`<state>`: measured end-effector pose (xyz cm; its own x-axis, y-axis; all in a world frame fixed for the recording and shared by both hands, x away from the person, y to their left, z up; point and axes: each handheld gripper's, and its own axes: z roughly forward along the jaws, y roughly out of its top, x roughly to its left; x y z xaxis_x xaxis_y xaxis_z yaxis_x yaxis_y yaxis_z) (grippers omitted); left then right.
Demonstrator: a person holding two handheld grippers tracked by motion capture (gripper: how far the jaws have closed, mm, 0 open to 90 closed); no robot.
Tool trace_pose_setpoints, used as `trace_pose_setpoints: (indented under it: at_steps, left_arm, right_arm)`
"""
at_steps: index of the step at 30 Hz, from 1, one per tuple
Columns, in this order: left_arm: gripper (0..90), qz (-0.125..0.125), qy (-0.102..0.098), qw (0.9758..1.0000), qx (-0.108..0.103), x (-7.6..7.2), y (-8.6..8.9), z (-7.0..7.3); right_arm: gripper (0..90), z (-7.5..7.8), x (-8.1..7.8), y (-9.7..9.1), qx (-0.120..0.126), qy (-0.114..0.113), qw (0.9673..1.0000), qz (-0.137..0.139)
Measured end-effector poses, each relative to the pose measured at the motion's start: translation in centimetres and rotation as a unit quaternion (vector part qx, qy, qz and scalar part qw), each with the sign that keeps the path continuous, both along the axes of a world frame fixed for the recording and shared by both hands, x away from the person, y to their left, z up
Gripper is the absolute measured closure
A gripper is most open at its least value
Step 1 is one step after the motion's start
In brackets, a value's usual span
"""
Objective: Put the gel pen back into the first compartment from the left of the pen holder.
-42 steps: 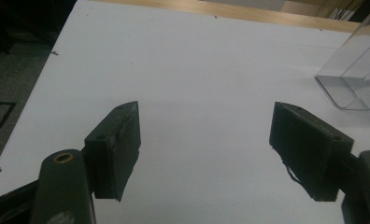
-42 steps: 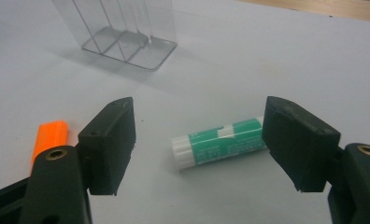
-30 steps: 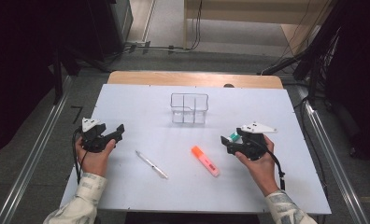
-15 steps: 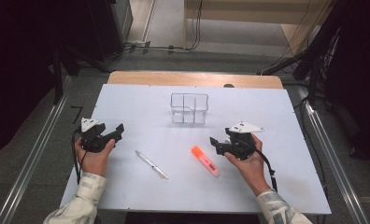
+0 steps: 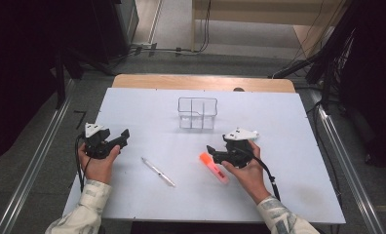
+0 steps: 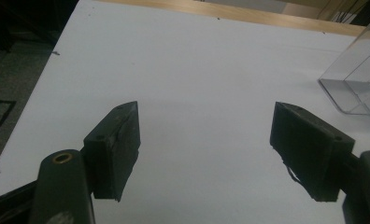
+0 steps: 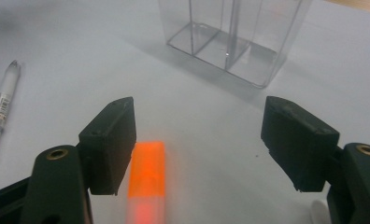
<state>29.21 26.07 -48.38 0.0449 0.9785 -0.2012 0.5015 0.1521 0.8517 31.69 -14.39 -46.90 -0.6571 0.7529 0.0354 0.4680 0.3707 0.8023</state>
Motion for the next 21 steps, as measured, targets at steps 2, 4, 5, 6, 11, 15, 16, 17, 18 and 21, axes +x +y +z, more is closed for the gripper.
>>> trace_pose_setpoints:
  at_steps: [2, 4, 5, 6, 11, 15, 16, 17, 18, 21]
  left_arm:
    - [25.1, 0.001, -0.001, 1.0, 0.0, 0.0, 0.0, 0.0]
    - [25.1, 0.001, -0.001, 1.0, 0.0, 0.0, 0.0, 0.0]
    - [25.1, 0.001, 0.001, 1.0, 0.001, 0.0, 0.0, 0.0]
    - [24.2, 0.001, 0.001, 1.0, 0.001, 0.0, 0.1, 0.0]
    - [24.2, 0.002, 0.0, 1.0, 0.001, 0.0, 0.1, 0.0]
    - [24.2, 0.003, 0.001, 1.0, 0.002, 0.1, 0.1, 0.0]
    - [24.2, 0.002, 0.001, 1.0, 0.001, 0.0, 0.1, 0.0]
    - [24.2, 0.002, 0.001, 1.0, 0.001, 0.0, 0.1, 0.0]
    - [24.2, 0.001, 0.001, 1.0, 0.002, 0.0, 0.1, 0.0]
    - [24.2, 0.001, 0.0, 1.0, 0.002, 0.0, 0.1, 0.0]
  right_arm:
    - [25.4, 0.0, 0.0, 0.2, -0.001, -0.001, 1.0, 0.004]
    - [25.5, -0.1, -0.1, 0.7, -0.003, -0.001, 1.0, 0.008]
    - [25.5, -0.1, -0.2, 1.0, -0.004, 0.0, 0.9999, 0.01]
    - [25.5, -0.2, -0.2, 1.4, -0.005, 0.002, 0.9999, 0.014]
    - [25.6, -0.4, -0.2, 2.1, -0.007, 0.002, 0.9998, 0.021]
    - [25.7, -0.5, -0.3, 3.0, -0.006, 0.004, 0.9996, 0.028]
    - [25.7, -0.5, -0.3, 3.0, -0.006, 0.004, 0.9996, 0.028]
    - [25.8, -0.5, -0.3, 3.4, -0.005, 0.002, 0.9995, 0.032]
    - [25.8, -0.5, -0.3, 3.4, -0.005, 0.002, 0.9995, 0.032]
    - [25.8, -0.5, -0.5, 4.0, -0.004, 0.002, 0.9993, 0.038]
